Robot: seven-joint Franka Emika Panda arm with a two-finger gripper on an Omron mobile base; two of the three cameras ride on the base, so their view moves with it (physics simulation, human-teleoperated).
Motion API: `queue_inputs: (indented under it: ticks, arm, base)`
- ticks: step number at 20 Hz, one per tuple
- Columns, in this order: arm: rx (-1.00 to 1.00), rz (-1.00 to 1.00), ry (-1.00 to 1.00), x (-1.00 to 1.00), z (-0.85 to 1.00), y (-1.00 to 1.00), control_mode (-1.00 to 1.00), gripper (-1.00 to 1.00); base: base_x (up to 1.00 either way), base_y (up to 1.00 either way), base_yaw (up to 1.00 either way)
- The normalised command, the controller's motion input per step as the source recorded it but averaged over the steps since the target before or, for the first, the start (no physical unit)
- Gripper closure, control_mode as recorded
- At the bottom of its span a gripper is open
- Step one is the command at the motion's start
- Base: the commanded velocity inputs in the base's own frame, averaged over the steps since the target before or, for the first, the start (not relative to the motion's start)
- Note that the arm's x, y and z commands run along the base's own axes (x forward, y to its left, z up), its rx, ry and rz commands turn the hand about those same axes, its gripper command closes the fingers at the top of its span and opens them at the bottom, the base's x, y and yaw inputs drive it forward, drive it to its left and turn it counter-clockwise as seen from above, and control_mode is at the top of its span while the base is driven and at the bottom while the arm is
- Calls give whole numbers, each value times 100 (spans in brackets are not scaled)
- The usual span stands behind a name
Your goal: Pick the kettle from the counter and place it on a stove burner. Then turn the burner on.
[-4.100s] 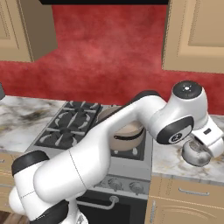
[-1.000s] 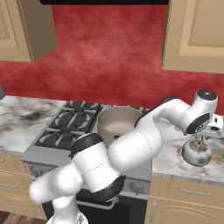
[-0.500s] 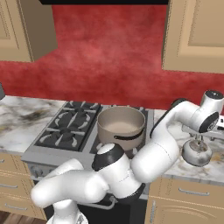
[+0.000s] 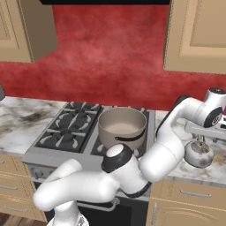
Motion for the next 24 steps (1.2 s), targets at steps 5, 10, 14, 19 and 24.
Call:
queue_inputs:
  ticks: [5,10,14,19,24]
  arm:
    - [0,0,7,6,-31,0,-100,-100]
    - [0,0,3,13,-24,-1,-100,-100]
    - [0,0,0,14,-8,-6,-100,-100]
    - [0,0,0,0,0,0,-100,100]
    - [0,0,-6,0,18,0,-100,100]
  base:
    - [0,0,0]
    - [0,0,0]
    - [0,0,0]
    - [0,0,0]
    - [0,0,0]
